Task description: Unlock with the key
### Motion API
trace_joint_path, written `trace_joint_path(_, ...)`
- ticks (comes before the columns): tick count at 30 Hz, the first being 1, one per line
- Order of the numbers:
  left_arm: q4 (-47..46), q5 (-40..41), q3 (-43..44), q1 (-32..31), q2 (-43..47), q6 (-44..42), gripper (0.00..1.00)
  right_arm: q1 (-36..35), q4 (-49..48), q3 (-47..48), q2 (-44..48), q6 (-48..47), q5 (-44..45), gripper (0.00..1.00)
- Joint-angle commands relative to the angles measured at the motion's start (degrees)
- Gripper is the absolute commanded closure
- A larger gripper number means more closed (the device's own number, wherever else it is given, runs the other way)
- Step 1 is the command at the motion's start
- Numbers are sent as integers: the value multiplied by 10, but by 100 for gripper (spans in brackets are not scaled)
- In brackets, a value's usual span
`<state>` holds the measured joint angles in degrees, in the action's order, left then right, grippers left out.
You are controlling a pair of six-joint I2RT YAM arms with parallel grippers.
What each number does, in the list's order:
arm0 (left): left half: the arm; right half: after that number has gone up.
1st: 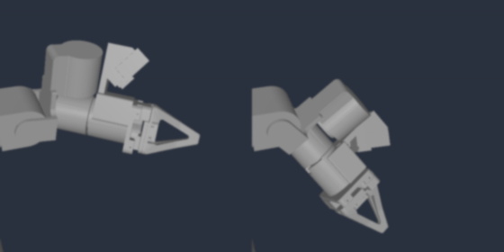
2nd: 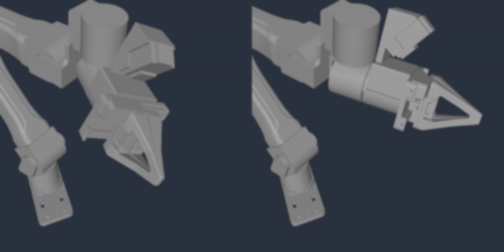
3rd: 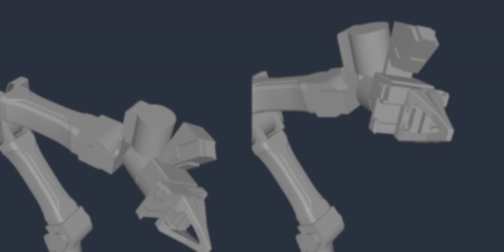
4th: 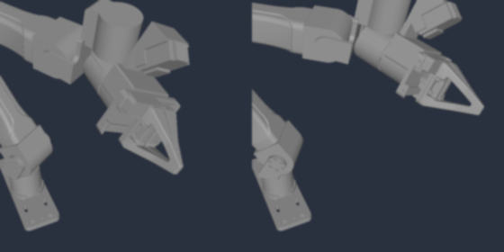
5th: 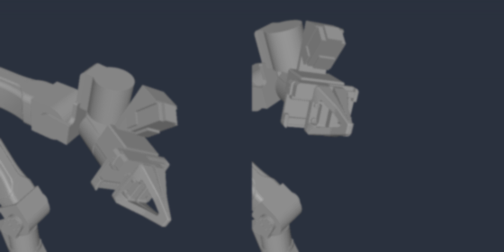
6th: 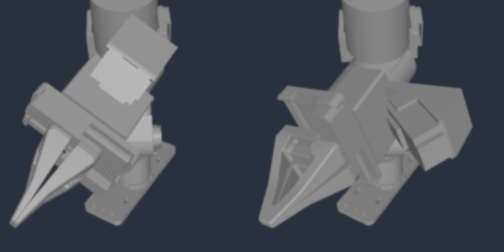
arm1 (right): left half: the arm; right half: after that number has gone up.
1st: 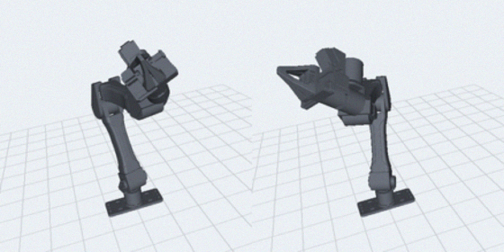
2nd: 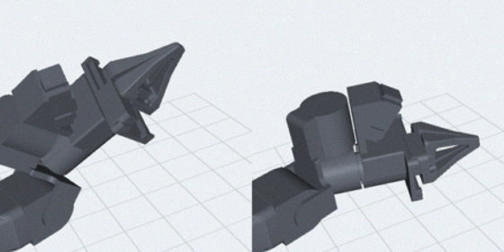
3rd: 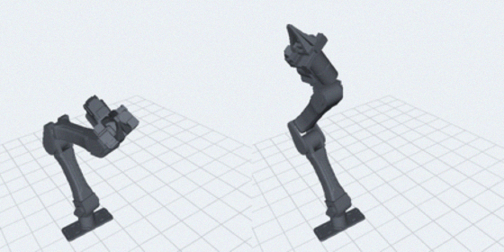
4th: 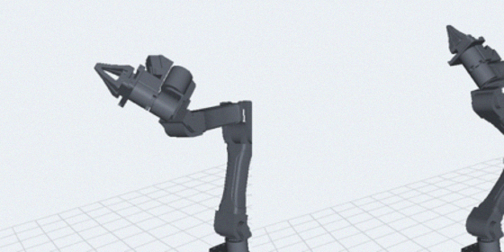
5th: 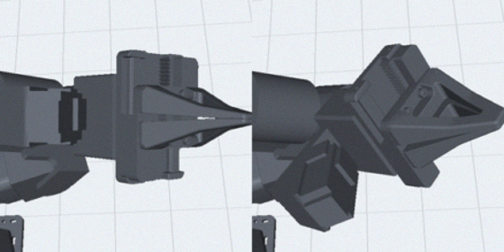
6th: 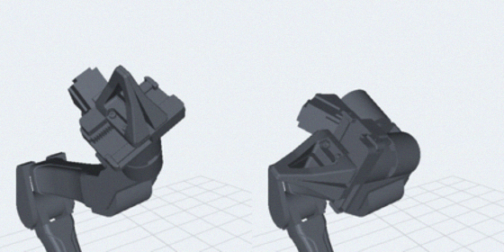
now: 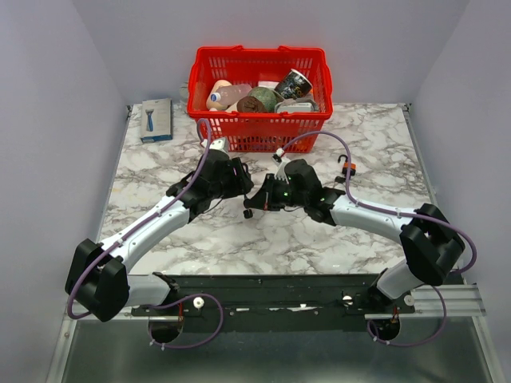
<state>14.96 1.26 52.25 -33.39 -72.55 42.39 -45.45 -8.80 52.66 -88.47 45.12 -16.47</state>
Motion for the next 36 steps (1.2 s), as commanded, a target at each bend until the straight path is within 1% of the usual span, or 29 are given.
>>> trace_joint_path(1, -32, 16, 4, -10, 13, -3, 100, 5, -9, 8, 12, 13, 78, 99)
trace_joint_path(10, -29, 21, 2, -21, 4, 10, 100, 5, -29, 32, 3, 22, 92, 99)
trace_joint_path(15, -28, 20, 1, -28, 2, 14, 100, 4, -48, 31, 8, 20, 112, 99)
trace_joint_path(27, -32, 9, -1, -40, -5, 20, 100, 5, -60, 65, 3, -12, 146, 99)
trace_joint_path(36, -35, -2, -1, -46, -11, 25, 100, 6, -97, 65, -4, -29, 154, 99)
